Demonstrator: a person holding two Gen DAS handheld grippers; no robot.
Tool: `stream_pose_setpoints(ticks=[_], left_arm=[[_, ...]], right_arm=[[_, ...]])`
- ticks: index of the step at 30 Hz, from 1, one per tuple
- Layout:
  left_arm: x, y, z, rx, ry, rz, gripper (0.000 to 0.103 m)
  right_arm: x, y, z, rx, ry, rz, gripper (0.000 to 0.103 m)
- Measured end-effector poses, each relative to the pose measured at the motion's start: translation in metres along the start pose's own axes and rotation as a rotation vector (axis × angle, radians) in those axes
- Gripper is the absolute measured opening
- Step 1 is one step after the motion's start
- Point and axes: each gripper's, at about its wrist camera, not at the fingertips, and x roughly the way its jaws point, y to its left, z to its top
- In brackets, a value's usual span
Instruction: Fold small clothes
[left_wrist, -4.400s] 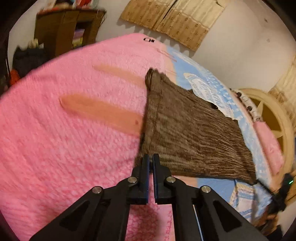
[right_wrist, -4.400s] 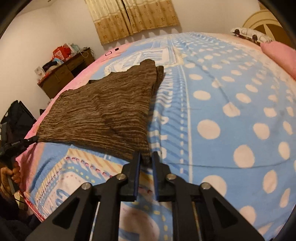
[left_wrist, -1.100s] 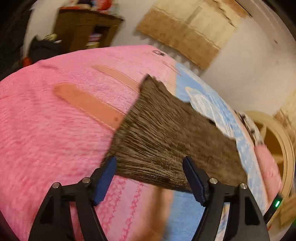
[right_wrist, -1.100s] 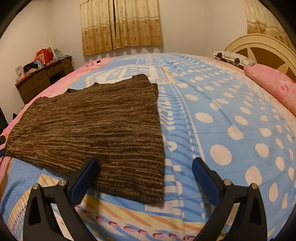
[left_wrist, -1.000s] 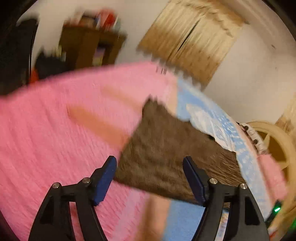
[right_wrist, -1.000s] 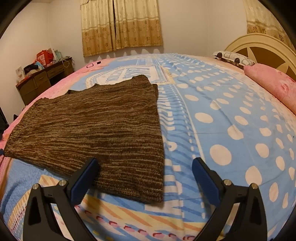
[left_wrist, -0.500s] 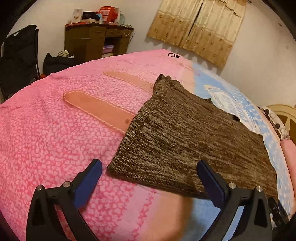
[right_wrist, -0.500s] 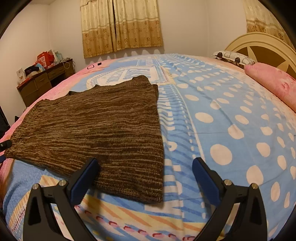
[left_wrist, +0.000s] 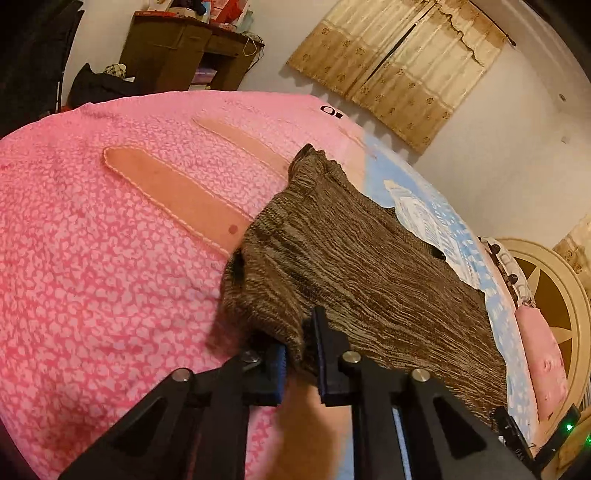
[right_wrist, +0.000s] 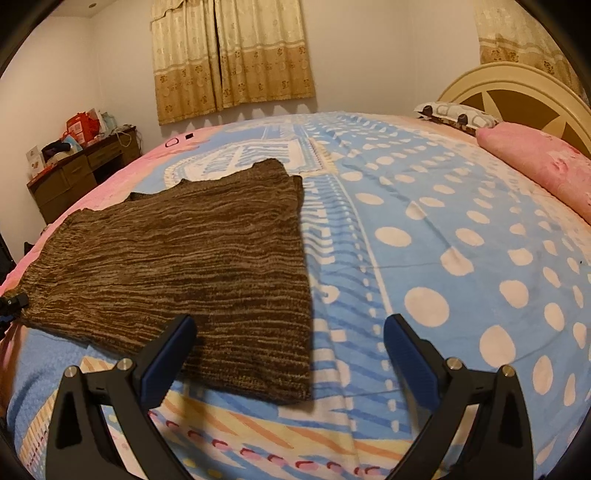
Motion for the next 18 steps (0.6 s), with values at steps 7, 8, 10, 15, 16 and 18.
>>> stream_pose_setpoints(ticks=[7, 8, 10, 15, 16, 18], left_arm=[[-0.006, 0.008, -0.004, -0.007, -0.019, -0.010, 0.008], [-0.006, 0.008, -0.004, -0.001, -0.025, -0.007, 0.008], [-0.005, 0.008, -0.004, -0.011, -0.027, -0.013, 0.008], [-0.005, 0.013, -0.004, -0.079, -0.028, -0.054, 0.008], [-0.006, 0.014, -0.003, -0.094, -0.027, -0.058, 0.008], [-0.006, 0.017, -0.002, -0.121, -0.019, -0.067, 0.008]], right_arm=[[-0.035, 0.023, 0.028, -0.064, -0.108, -0.012, 0.096], [-0.040, 0.035, 0.038, -0.093, -0.116, 0.019, 0.094], [-0.044, 0.060, 0.055, -0.147, -0.122, 0.081, 0.093], [-0.018, 0.149, 0.100, -0.247, -0.069, 0.297, 0.094], [-0.009, 0.165, 0.106, -0.256, -0.060, 0.325, 0.094], [0.015, 0.202, 0.119, -0.255, -0.016, 0.376, 0.095]])
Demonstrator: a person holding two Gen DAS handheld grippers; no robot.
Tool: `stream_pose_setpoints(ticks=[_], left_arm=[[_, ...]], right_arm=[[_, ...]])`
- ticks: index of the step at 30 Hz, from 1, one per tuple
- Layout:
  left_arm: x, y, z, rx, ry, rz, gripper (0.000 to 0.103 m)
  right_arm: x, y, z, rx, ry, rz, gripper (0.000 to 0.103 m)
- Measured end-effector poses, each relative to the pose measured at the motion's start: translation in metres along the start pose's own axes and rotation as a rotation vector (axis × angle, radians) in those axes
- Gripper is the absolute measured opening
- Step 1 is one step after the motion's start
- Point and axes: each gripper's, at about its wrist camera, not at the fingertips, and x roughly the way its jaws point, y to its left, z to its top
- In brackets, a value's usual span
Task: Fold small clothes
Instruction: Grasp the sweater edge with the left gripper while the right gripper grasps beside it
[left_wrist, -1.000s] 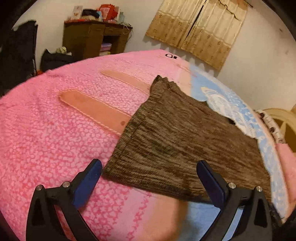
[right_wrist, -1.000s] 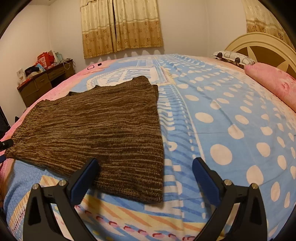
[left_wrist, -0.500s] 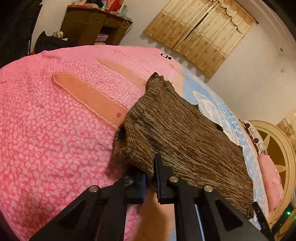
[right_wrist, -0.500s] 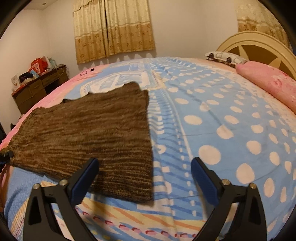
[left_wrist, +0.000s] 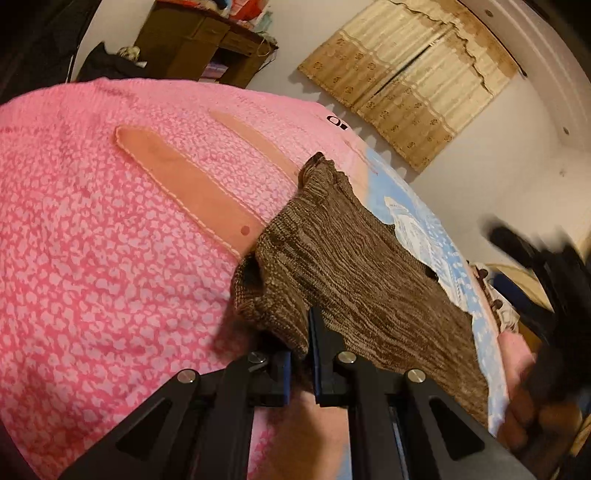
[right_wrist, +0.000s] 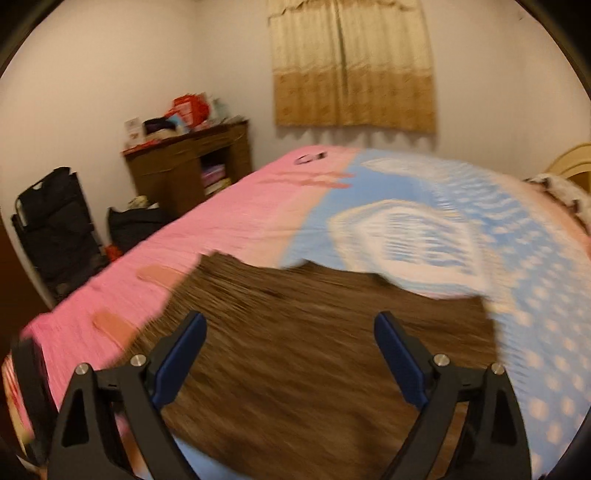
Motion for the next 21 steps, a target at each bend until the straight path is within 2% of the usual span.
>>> stream_pose_setpoints(ticks=[2, 5, 7, 9, 12, 13, 14, 15, 16, 20, 21], left_arm=[[0.001, 0.001, 0.003, -0.032, 0.012, -0.007, 0.008], [0.002, 0.002, 0.009, -0.046, 0.020, -0.007, 0.008], [0.003, -0.001, 0.009, -0.022, 0.004, 0.003, 0.008], [0.001, -0.004, 0.007, -0.004, -0.011, 0.016, 0.008], [0.003, -0.006, 0.007, -0.003, -0.010, 0.018, 0.008], [0.004, -0.005, 0.007, -0.010, -0.010, 0.012, 0.008], [0.003, -0.005, 0.007, -0.011, -0.014, 0.008, 0.008], [0.003, -0.005, 0.007, -0.007, -0.016, 0.009, 0.008], [0.003, -0.005, 0.007, -0.002, -0.017, 0.011, 0.008], [0.002, -0.003, 0.008, 0.001, -0.014, 0.013, 0.006], [0.003, -0.004, 0.008, 0.005, -0.014, 0.016, 0.006]], right_arm=[[0.042, 0.024, 0.017, 0.018, 0.059, 0.078, 0.095], [0.097, 0.060, 0.026, 0.002, 0.152, 0.136, 0.095], [0.128, 0.084, 0.028, -0.037, 0.201, 0.128, 0.095], [0.144, 0.096, 0.026, -0.073, 0.216, 0.108, 0.095], [0.169, 0.116, 0.015, -0.159, 0.285, 0.088, 0.093], [0.177, 0.119, 0.010, -0.177, 0.315, 0.072, 0.088], [0.182, 0.121, 0.003, -0.203, 0.324, 0.013, 0.086], [0.182, 0.121, 0.002, -0.211, 0.310, 0.005, 0.085], [0.181, 0.120, 0.001, -0.207, 0.305, 0.005, 0.081], [0.176, 0.108, 0.005, -0.198, 0.308, -0.031, 0.045], [0.177, 0.106, 0.006, -0.194, 0.309, -0.032, 0.042]])
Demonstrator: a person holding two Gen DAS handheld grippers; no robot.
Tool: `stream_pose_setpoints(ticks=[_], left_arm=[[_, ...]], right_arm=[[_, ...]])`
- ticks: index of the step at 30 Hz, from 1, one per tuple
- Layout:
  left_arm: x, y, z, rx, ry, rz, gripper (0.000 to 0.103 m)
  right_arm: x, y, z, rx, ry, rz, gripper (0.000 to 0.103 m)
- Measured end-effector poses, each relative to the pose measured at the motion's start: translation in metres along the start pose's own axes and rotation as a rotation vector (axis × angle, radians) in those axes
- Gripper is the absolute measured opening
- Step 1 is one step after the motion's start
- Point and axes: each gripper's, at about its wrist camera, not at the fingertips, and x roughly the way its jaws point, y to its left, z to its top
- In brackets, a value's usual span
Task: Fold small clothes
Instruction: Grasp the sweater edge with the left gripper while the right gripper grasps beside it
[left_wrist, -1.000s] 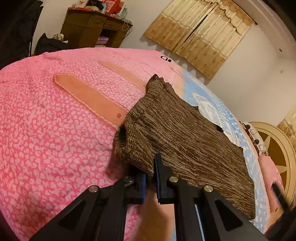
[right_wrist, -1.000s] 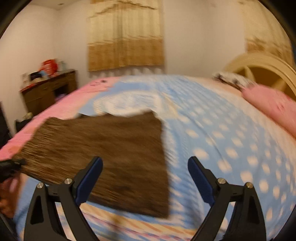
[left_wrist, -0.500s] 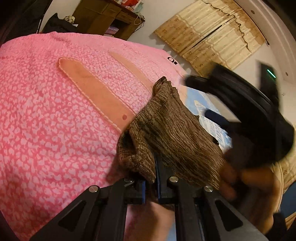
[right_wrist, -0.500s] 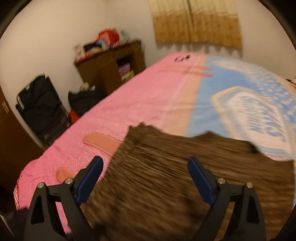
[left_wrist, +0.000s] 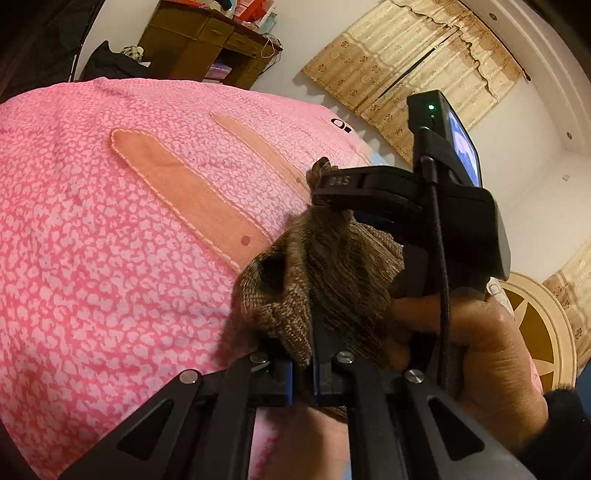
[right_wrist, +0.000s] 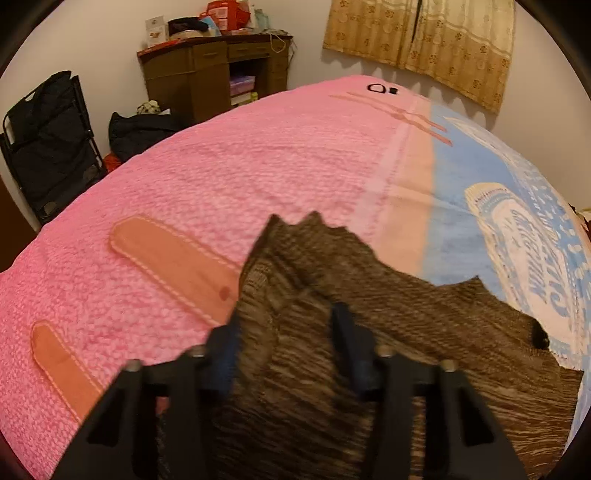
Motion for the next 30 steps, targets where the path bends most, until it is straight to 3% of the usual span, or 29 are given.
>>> stream_pose_setpoints(ticks=[5, 7, 14, 20, 30], left_arm=[[0.002, -0.012, 0.003, 0.042, 0.002, 0.013, 0.006], [0.001, -0.018, 0.007, 0.063, -0.003, 0.009, 0.006], [-0.017, -0.065, 0.009, 0.218, -0.074, -0.022, 0.006], [-0.016, -0.103, 0.004, 0.319, -0.066, -0.078, 0.006], [-0.007, -0.167, -0.029, 0.552, -0.049, -0.155, 0.006]], right_arm=[[-0.010, -0.008, -0.001, 0.033, -0.017, 0.025, 0.025], [-0.015, -0.015, 0.001, 0.081, -0.032, 0.066, 0.023], [-0.048, -0.049, -0.001, 0.217, -0.106, 0.191, 0.022], [-0.080, -0.091, -0.011, 0.303, -0.145, 0.270, 0.022], [-0.111, -0.172, -0.053, 0.396, -0.169, 0.271, 0.021]])
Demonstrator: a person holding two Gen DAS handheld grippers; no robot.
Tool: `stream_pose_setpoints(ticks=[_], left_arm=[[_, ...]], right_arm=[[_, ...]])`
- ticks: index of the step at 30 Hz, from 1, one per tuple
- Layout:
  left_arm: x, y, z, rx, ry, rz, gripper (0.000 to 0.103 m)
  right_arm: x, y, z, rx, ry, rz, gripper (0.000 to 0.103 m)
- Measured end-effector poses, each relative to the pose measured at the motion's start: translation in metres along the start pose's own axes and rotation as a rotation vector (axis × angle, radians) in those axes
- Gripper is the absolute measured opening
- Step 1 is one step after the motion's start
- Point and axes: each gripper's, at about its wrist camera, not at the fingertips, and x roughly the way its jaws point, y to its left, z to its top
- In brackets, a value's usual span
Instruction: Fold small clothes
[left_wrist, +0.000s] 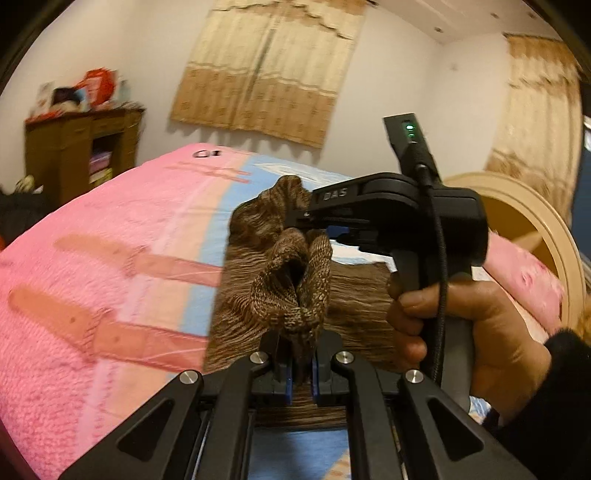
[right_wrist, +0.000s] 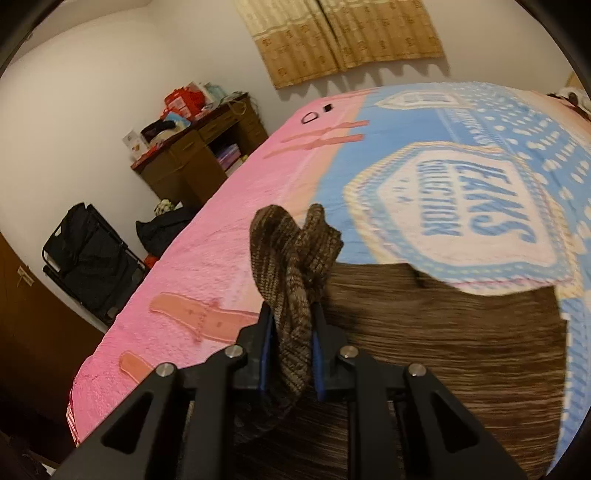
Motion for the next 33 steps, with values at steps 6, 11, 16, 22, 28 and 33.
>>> stream_pose_setpoints(ticks=[6, 11, 16, 22, 28, 33], left_arm=[[0.015, -0.018, 0.004, 0.068, 0.024, -0.040, 0.006], [0.026, -0.034, 0.000, 0.096, 0.062, -0.061, 0.006], [0.025, -0.047, -0.005, 0.126, 0.079, -0.085, 0.006], [0.030, -0.072, -0.013, 0.176, 0.096, -0.135, 0.006], [0.041, -0.096, -0.020, 0.217, 0.124, -0.166, 0.006], [0.054, -0.105, -0.028, 0.231, 0.168, -0.164, 0.006]], right_arm=[[-0.025, -0.038, -0.006, 0.059, -0.014, 0.018, 0.020], [-0.037, -0.060, -0.011, 0.074, -0.024, 0.020, 0.020], [-0.049, -0.076, -0.015, 0.063, -0.033, 0.020, 0.020], [-0.066, -0.098, -0.018, 0.035, -0.047, 0.000, 0.020], [-0.077, -0.126, -0.026, 0.063, -0.051, -0.008, 0.020], [-0.078, -0.147, -0.033, 0.080, -0.046, -0.025, 0.020]])
